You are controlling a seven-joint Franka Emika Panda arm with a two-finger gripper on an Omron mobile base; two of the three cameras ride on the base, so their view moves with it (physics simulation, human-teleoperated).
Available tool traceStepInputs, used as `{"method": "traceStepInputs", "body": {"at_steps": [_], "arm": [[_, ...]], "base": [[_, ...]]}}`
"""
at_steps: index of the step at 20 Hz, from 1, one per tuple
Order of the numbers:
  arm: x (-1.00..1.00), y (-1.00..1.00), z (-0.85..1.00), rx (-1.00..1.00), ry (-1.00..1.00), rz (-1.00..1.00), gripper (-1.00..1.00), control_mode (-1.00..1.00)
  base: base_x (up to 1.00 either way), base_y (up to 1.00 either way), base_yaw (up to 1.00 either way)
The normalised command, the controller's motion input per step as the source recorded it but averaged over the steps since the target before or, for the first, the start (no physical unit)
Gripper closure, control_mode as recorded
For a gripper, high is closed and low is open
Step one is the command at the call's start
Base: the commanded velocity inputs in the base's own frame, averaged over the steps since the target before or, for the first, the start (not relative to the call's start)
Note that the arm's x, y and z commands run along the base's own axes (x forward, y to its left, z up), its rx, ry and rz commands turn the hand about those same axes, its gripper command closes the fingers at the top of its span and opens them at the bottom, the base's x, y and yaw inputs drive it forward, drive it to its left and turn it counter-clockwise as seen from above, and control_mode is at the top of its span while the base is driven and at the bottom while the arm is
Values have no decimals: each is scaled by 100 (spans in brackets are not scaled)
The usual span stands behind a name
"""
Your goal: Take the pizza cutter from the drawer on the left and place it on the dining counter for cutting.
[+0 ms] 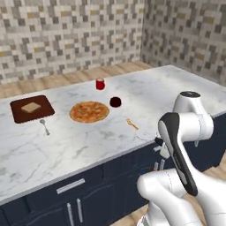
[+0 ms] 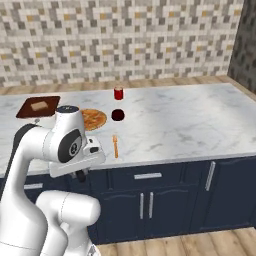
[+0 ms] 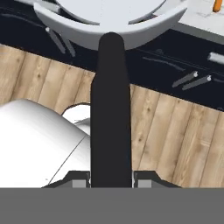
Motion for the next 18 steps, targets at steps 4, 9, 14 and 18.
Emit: {"method": "traceStepInputs", "body": {"at_steps": [4, 9, 14, 18], "arm": [[0, 0, 0, 0, 0, 0, 100, 100], [0, 0, 0, 0, 0, 0, 100, 100], [0, 0, 0, 0, 0, 0, 100, 100], [0, 0, 0, 0, 0, 0, 100, 100]], "base": [[69, 2, 7], [51, 0, 0], [61, 0, 3], [41, 0, 2]]}}
